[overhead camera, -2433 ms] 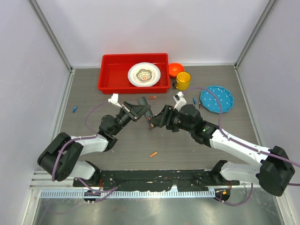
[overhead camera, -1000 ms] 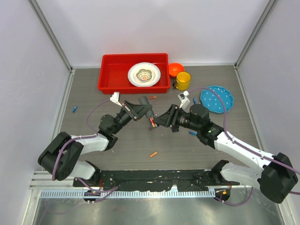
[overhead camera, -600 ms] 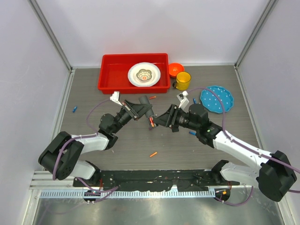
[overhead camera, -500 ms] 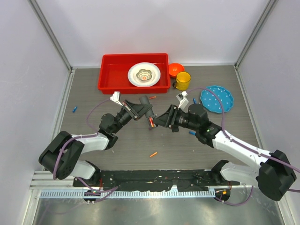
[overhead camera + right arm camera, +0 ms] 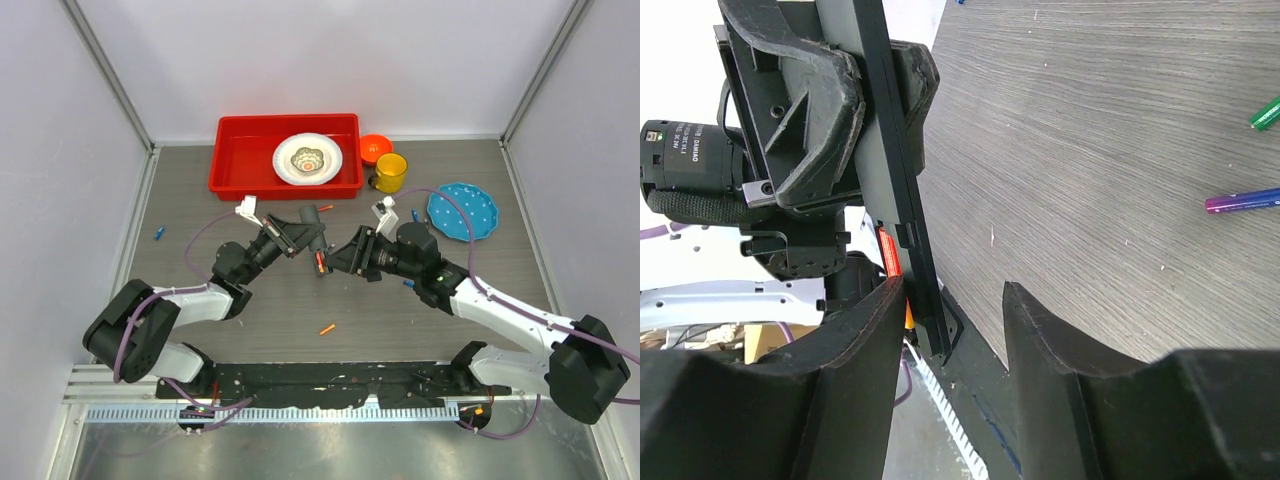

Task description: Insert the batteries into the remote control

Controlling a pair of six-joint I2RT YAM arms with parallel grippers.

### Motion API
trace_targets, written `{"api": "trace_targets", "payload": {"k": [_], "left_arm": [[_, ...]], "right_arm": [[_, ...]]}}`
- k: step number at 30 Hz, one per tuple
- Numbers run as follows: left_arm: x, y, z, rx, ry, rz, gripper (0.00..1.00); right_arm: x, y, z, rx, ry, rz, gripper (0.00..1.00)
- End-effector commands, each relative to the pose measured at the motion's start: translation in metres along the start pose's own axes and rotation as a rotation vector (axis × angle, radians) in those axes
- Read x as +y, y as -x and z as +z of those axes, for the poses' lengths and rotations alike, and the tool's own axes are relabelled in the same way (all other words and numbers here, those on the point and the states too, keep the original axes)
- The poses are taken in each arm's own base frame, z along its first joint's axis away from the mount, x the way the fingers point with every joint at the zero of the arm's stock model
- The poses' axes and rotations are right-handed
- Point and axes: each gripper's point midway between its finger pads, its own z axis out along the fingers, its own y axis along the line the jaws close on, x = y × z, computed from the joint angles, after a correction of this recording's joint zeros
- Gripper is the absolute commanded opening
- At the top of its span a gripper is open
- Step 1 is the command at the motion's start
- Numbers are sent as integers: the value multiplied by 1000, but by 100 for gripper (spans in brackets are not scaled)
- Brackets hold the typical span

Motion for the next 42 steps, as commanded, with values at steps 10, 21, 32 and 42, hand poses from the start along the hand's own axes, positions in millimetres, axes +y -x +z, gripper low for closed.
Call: {"api": "trace_targets", "payload": {"k": [10,21,32,42], "left_arm": [[-73,19,-7,-101,-283,73,0],[-66,17,-16,-106,-263,79,0],[-44,20,-40,-115,-173,97,0],[-33,23,-81,-164,-92,124,0]], "right_arm": [[27,19,-9,-41,28,-66,57],[25,36,-23,-82,27,-93,66],[-86,15,-54,6,-473,-306,66],[-96,-65,-30,218,-521,-519,67]]}}
